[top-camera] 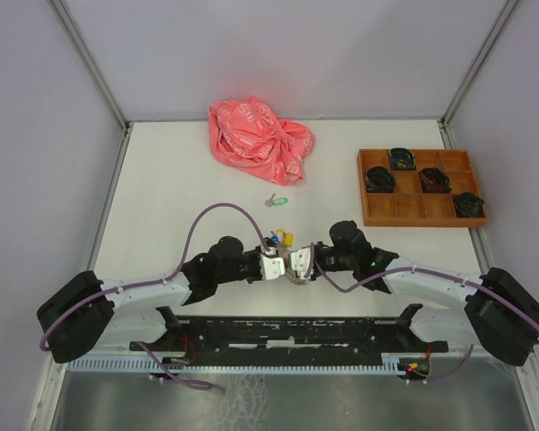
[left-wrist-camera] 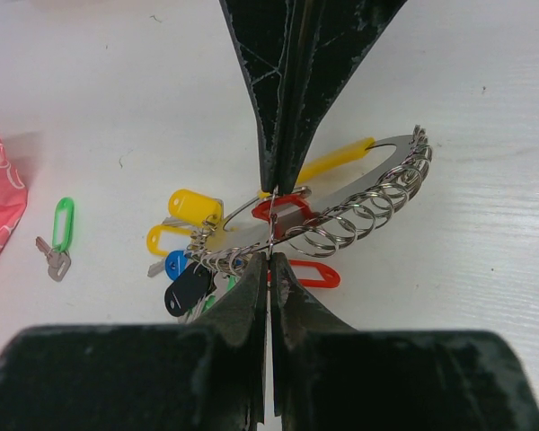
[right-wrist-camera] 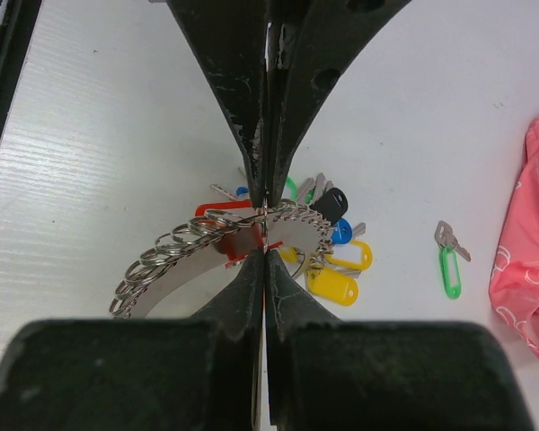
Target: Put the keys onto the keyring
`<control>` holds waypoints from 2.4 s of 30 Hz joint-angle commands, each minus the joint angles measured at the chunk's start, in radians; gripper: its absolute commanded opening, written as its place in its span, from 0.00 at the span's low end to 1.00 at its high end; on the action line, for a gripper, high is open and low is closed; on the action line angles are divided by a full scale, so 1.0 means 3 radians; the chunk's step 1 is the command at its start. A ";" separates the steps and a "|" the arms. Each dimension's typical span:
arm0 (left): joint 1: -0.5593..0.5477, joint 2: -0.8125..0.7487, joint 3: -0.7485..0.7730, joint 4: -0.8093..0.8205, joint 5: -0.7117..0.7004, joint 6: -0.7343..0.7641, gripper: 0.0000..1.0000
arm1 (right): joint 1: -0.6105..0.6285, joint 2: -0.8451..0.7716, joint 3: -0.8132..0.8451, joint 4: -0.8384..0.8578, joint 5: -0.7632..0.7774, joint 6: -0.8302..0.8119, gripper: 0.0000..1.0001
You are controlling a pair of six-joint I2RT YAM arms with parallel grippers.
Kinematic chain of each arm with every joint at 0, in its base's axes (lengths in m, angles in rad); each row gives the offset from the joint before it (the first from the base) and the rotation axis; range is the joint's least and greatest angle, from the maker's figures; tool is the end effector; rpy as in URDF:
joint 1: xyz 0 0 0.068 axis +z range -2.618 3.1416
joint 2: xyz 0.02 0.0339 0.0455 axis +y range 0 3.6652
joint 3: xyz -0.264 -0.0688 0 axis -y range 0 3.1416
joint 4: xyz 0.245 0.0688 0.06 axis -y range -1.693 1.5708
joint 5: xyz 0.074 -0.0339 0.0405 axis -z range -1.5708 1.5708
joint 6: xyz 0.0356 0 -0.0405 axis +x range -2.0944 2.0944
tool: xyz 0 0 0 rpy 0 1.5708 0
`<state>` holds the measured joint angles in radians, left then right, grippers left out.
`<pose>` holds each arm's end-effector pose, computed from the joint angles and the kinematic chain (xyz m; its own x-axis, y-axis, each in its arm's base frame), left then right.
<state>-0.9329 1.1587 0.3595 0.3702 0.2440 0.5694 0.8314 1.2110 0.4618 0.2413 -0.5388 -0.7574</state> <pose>0.1282 -0.1873 0.1765 0.2822 0.4978 -0.8201 0.9003 0.1579 0.4056 0.1473 0.1887 0.1868 0.4051 -0.4309 -0.8063 -0.9055 -0.0673 -0.4190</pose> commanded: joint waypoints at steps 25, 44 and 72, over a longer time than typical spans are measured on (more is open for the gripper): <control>-0.0017 -0.0033 0.0028 0.0236 0.0051 0.0021 0.03 | 0.0015 -0.0077 0.0123 -0.0043 0.0041 -0.0102 0.01; -0.0029 -0.0024 0.0032 0.0239 0.0082 0.0005 0.03 | 0.0015 -0.0005 0.0145 -0.0004 0.0007 -0.0095 0.01; -0.0043 -0.0007 0.0041 0.0239 0.0066 -0.0015 0.03 | 0.0015 -0.0021 0.0172 -0.0053 -0.0117 -0.0073 0.01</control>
<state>-0.9386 1.1587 0.3595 0.3706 0.2451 0.5690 0.8314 1.2079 0.4648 0.2138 -0.5274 -0.7830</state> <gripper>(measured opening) 0.044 0.012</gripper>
